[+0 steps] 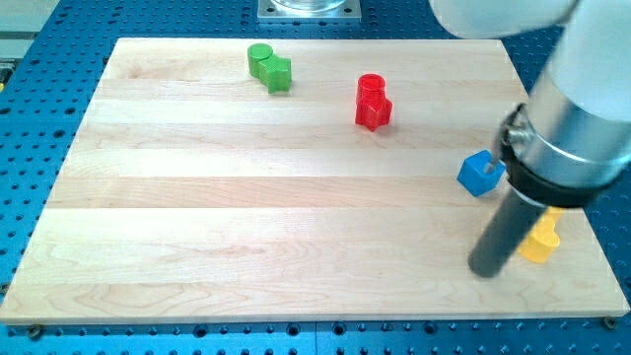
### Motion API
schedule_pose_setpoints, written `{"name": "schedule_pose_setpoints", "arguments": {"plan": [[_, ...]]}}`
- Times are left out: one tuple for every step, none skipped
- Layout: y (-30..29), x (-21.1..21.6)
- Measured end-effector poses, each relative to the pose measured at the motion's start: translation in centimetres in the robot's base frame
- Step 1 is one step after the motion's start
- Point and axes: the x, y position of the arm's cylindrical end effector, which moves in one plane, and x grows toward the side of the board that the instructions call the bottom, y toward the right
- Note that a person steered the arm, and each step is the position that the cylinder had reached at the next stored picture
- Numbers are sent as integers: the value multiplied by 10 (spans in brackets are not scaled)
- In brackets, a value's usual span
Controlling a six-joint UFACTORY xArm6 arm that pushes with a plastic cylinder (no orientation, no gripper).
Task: Move the blue cube into the blue triangle
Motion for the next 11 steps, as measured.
{"name": "schedule_pose_setpoints", "arguments": {"plan": [[20,-52],[24,-69],[9,-69],[-36,-69],[-38,-69],[13,-88],[33,-94],[33,-94],[45,-97],[75,-118],[92,-130]]}}
